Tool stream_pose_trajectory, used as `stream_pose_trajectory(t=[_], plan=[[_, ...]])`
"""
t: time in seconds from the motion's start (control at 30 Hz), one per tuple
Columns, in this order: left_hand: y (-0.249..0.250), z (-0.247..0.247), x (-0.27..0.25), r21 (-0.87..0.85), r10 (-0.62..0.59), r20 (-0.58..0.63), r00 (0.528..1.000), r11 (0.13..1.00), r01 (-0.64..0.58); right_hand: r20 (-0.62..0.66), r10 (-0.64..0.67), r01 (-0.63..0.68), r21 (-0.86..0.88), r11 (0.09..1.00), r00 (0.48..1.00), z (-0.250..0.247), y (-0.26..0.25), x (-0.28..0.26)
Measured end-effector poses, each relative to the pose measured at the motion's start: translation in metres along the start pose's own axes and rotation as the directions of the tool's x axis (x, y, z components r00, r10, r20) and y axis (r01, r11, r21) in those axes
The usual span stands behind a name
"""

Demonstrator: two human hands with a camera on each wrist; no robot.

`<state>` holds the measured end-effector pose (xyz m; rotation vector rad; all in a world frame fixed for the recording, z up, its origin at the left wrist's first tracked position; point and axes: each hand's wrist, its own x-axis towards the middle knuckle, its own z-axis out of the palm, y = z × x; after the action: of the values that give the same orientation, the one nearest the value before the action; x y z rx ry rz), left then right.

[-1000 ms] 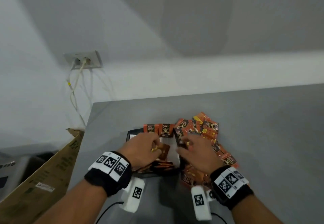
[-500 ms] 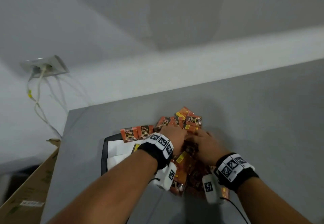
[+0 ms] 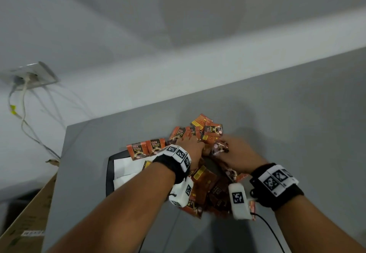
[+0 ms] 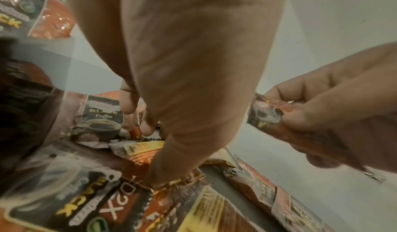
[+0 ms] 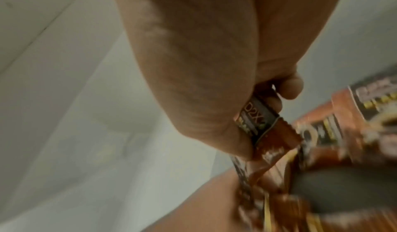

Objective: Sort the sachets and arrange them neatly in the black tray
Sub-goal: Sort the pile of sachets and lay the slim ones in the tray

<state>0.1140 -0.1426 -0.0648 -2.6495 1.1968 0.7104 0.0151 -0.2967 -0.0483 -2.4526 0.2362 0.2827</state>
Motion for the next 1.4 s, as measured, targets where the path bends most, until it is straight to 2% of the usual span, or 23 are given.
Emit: stream_pose_trajectory(t=[0.1, 0.13, 0.33, 0.5, 0.6, 0.67, 0.73, 0.83, 1.0, 1.03, 1.13, 1.23, 1.37, 1.4], plan=[[0.0, -0.003, -0.001, -0.009, 0.006, 0.031, 0.999, 1.0, -0.005, 0.192, -0.057, 0.073, -0.075, 0.995, 0.98, 0.01, -0.027, -0.019], [-0.001, -0.005, -0.001, -0.015, 0.015, 0.038, 0.999, 1.0, -0.014, 0.203, -0.058, 0.078, -0.091, 0.993, 0.978, 0.02, -0.031, -0.022], [0.0, -0.007, 0.001, -0.156, 0.028, 0.044, 0.999, 0.987, -0.02, 0.032, 0.164, -0.152, -0.232, 0.961, 0.986, 0.069, -0.025, -0.026], [-0.006, -0.017, 0.006, -0.309, 0.012, -0.031, 0.999, 0.951, -0.021, -0.008, 0.149, -0.147, -0.229, 0.962, 0.989, 0.072, -0.019, -0.023], [-0.018, -0.037, 0.007, -0.469, -0.081, -0.124, 0.989, 0.883, 0.013, -0.006, 0.156, -0.155, -0.16, 0.975, 0.988, 0.072, -0.021, -0.022], [-0.032, -0.05, 0.008, -0.511, -0.161, -0.199, 0.967, 0.859, 0.038, -0.003, 0.157, -0.154, -0.186, 0.97, 0.988, 0.072, -0.023, -0.021], [-0.044, -0.058, 0.011, -0.504, -0.245, -0.209, 0.947, 0.857, 0.111, 0.009, 0.151, -0.144, -0.248, 0.958, 0.988, 0.073, -0.026, -0.021], [-0.052, -0.058, 0.015, -0.489, -0.316, -0.137, 0.939, 0.846, 0.214, 0.026, 0.143, -0.132, -0.246, 0.96, 0.989, 0.074, -0.028, -0.02], [-0.045, -0.033, 0.028, -0.285, -0.393, 0.009, 0.92, 0.881, 0.379, -0.022, 0.11, -0.112, -0.192, 0.975, 0.994, 0.073, -0.029, -0.017], [-0.04, -0.03, 0.03, -0.23, -0.396, 0.035, 0.918, 0.89, 0.393, -0.027, 0.11, -0.113, -0.189, 0.975, 0.994, 0.073, -0.028, -0.017], [-0.028, -0.032, 0.033, -0.204, -0.374, 0.056, 0.926, 0.903, 0.378, 0.006, 0.101, -0.099, -0.153, 0.983, 0.995, 0.067, -0.025, -0.018], [-0.029, -0.03, 0.039, -0.196, -0.406, 0.02, 0.914, 0.894, 0.402, 0.055, 0.121, -0.12, -0.031, 0.992, 0.991, 0.053, -0.02, -0.013], [-0.032, -0.025, 0.041, -0.207, -0.448, -0.027, 0.894, 0.877, 0.433, -0.029, 0.123, -0.118, 0.136, 0.984, 0.992, 0.017, -0.008, 0.016], [-0.033, -0.026, 0.041, -0.223, -0.446, -0.04, 0.894, 0.876, 0.427, -0.058, 0.115, -0.107, 0.13, 0.986, 0.992, 0.008, -0.004, 0.028]])
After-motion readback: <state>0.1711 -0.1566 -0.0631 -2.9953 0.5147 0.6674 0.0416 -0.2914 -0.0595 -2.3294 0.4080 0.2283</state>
